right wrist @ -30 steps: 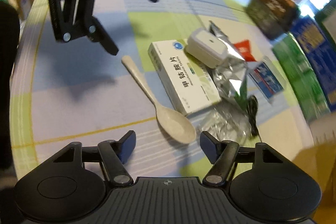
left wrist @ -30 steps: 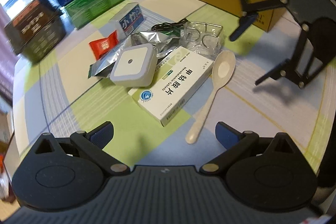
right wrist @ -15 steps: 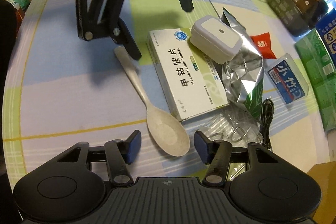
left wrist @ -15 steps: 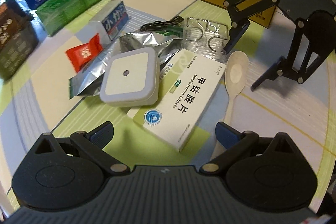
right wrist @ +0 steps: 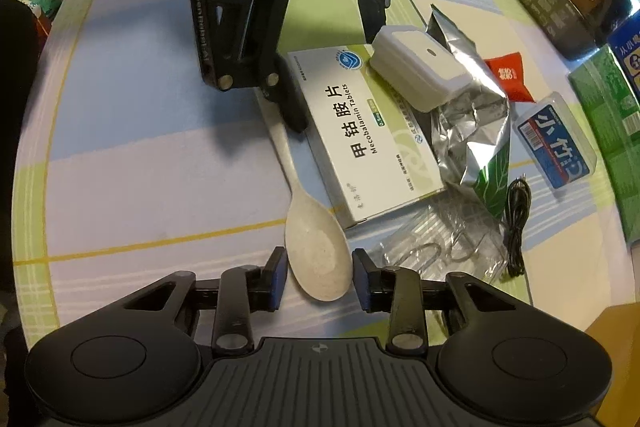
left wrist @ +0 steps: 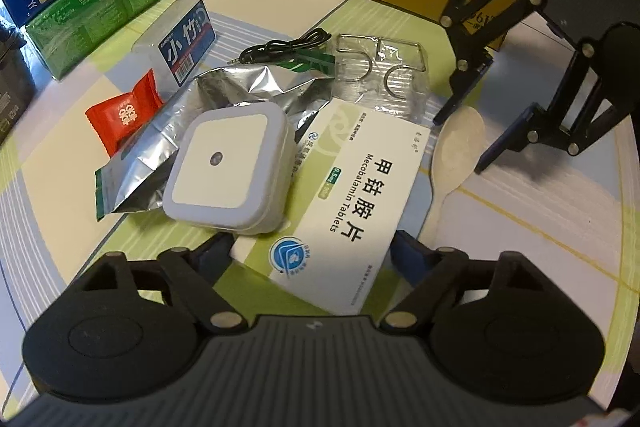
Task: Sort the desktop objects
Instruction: 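Grasp the Mecobalamin box with the left tool while the right tool grasps the white spoon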
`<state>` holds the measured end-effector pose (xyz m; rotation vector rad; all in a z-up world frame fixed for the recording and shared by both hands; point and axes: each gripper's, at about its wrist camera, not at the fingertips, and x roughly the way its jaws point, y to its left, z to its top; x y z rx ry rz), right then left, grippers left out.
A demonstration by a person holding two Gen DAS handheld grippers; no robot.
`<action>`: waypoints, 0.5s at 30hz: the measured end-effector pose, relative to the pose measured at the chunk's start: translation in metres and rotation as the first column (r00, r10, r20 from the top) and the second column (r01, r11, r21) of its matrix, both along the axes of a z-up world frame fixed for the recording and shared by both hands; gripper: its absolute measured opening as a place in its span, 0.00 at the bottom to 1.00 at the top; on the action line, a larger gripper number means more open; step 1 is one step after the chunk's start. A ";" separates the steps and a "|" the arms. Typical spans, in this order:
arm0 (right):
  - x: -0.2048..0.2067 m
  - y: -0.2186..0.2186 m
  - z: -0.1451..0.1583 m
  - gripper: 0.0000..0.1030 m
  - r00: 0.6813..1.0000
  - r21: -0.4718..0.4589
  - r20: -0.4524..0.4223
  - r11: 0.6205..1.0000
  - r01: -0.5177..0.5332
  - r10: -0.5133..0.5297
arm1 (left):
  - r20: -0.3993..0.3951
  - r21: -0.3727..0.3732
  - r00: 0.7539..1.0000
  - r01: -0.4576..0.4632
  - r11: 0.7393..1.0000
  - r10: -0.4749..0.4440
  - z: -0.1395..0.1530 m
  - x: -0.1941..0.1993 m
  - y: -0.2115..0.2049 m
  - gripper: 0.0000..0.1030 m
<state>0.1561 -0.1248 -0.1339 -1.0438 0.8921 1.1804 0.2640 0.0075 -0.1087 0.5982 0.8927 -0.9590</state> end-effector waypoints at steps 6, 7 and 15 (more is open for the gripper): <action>-0.013 -0.016 0.004 0.30 0.995 -0.025 -0.055 0.996 0.084 -0.085 | -0.011 0.002 0.999 -0.034 0.999 0.034 0.005 -0.023 0.004 0.69; -0.015 -0.021 0.004 0.31 0.990 -0.026 -0.077 0.993 0.113 -0.114 | -0.017 0.001 0.998 -0.053 0.999 0.053 0.006 -0.028 0.005 0.68; -0.037 -0.068 0.010 0.25 0.836 -0.011 -0.239 0.862 0.507 -0.494 | -0.041 0.046 0.983 -0.177 0.983 0.179 0.016 -0.075 0.011 0.67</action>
